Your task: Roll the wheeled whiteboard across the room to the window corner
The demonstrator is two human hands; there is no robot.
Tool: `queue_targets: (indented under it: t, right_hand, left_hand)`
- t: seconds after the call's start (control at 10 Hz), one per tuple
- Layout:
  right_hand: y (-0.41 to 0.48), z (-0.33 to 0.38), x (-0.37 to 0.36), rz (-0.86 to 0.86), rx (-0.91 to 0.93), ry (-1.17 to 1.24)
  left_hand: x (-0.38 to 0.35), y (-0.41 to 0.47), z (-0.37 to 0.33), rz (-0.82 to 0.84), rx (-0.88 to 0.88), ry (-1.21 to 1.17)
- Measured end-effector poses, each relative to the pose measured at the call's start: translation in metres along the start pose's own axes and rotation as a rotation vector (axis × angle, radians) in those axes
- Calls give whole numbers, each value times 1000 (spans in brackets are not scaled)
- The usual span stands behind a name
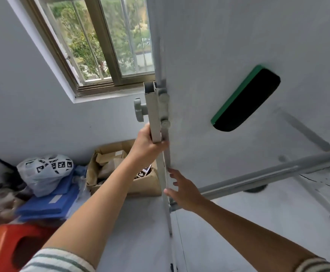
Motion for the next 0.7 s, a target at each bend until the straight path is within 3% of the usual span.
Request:
queue_targets:
  t: [0.3, 0.7]
  right_hand:
    - [9, 51, -33, 165, 50, 56]
    - [41, 117, -82, 270, 94, 12]
  left_hand:
    - [54, -25, 0, -158, 93, 57]
    - [141, -28, 16, -191, 57, 93]
Point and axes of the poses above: each hand's wrist, its own y-axis towards the middle knuckle, its own x-axis out of the back of the hand, z = x × y, the point moved 5 cm from there along y, towards the middle knuckle, and after that the axes turned 11 degrees about -y, right-handed, at the moved point
